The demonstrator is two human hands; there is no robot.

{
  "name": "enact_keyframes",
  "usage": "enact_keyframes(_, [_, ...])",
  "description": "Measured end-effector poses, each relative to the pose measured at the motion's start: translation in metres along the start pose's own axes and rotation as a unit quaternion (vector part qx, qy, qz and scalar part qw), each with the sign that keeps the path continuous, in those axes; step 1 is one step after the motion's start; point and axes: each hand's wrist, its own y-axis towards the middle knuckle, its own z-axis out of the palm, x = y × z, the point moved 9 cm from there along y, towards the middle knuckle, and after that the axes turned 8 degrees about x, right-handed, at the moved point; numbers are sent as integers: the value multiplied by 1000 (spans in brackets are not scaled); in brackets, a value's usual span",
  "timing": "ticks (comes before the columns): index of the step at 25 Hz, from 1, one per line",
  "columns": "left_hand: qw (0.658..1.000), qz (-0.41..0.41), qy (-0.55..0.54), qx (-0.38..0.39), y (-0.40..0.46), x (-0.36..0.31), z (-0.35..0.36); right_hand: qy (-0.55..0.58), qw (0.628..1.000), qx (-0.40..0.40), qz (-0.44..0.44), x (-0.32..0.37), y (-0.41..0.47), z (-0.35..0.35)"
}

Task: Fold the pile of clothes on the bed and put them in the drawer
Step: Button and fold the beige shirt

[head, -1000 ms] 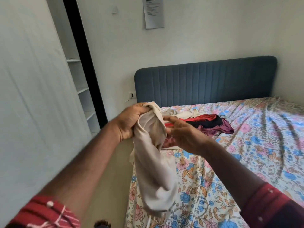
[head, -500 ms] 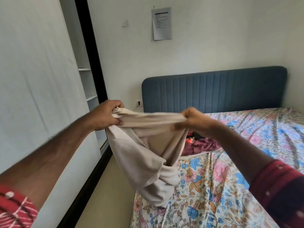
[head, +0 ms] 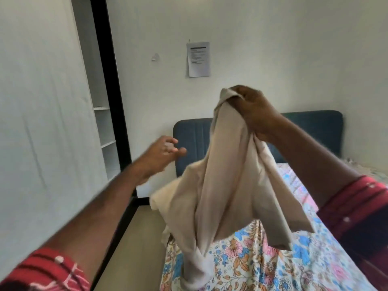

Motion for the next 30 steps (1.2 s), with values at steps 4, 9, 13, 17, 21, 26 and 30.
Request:
enact_keyframes(4, [983,43,-84,160,-3,-19,99,-24,978,202,39,0,-17,54])
enact_keyframes(9, [972,26,-166,166,0,-1,104,12,976,216,20,4,-21,38])
enact_keyframes(13, [975,34,-206,75,-1,-6,79,16,992,120,42,-14,-19,4])
enact_keyframes(17, [978,84,-185,45,3,-21,47,-209,974,58,72,-35,-18,-20])
enact_keyframes(21, [961,-12,-126,244,-8,-2,53,-4,995,89,54,-32,-25,-21])
enact_keyframes(26, [963,-27,-163,214,-13,2,38,67,989,116,66,-33,-22,-31])
enact_keyframes(30, [999,11,40,-3,6,-1,-10,-446,871,182,99,-65,-19,-41])
